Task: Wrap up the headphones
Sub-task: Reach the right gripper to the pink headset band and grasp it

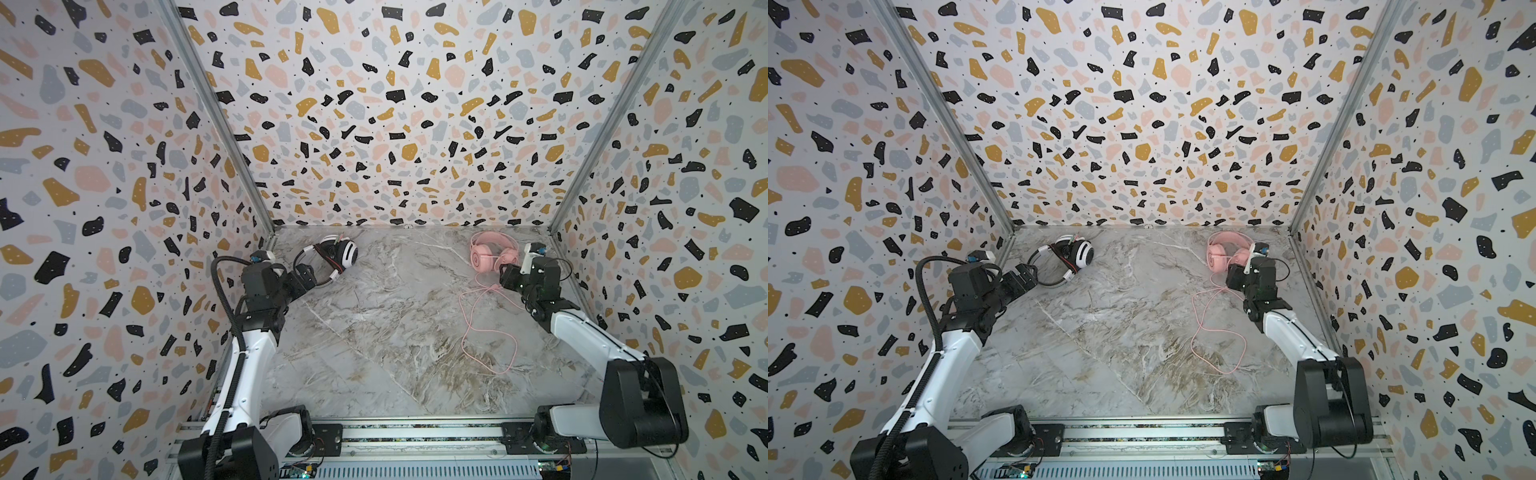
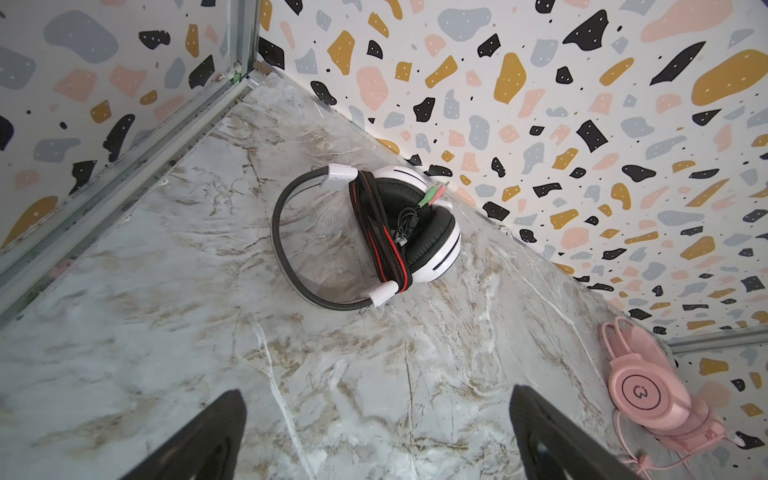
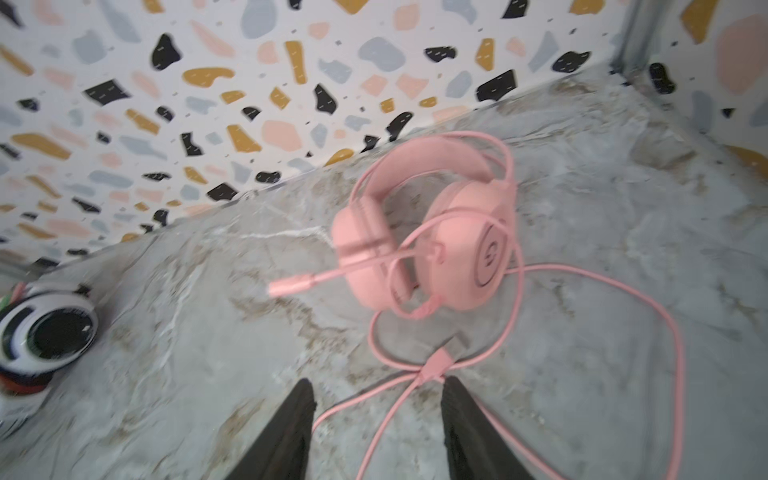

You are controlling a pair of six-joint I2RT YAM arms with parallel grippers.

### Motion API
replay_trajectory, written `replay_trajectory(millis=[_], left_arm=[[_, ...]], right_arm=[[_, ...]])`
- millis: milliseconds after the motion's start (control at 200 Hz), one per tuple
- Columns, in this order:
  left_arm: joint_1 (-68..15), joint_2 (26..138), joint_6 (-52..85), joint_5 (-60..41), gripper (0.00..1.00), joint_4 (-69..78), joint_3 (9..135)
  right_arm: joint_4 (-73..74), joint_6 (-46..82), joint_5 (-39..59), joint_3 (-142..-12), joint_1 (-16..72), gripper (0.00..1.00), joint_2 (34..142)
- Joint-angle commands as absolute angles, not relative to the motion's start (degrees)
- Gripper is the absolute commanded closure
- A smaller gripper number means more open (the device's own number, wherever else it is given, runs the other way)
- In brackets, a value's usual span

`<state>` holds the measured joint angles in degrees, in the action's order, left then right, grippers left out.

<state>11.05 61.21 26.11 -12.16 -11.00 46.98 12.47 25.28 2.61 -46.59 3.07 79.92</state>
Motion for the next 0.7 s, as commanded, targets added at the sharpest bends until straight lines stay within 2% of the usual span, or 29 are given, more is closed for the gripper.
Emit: replay_trajectory(millis=[0, 150, 365, 496, 696], left_arm=[[11.3, 60.6, 22.3, -11.7, 0.00, -13.1, 46.2], [12.0, 58.9, 21.7, -12.4, 0.00, -12.3, 45.9], [14.7, 58.1, 22.1, -16.4, 0.00, -10.5, 44.0], [16.1, 58.0, 22.6, -19.5, 0.00, -9.8, 43.5], [17.2, 56.3, 24.5, -20.3, 0.00, -7.2, 41.3]], right_arm=[[6.8, 30.1, 4.5, -52.9, -0.8, 0.46, 85.5], [-2.2, 29.7, 8.5, -65.1, -3.6, 0.45, 96.2], [-2.8, 30.4, 8.5, -75.0, -4.7, 0.45, 103.8], [-7.3, 30.5, 12.2, -83.2, -5.4, 0.44, 110.2], [-13.8, 29.6, 11.8, -94.0, -5.9, 0.44, 118.4]])
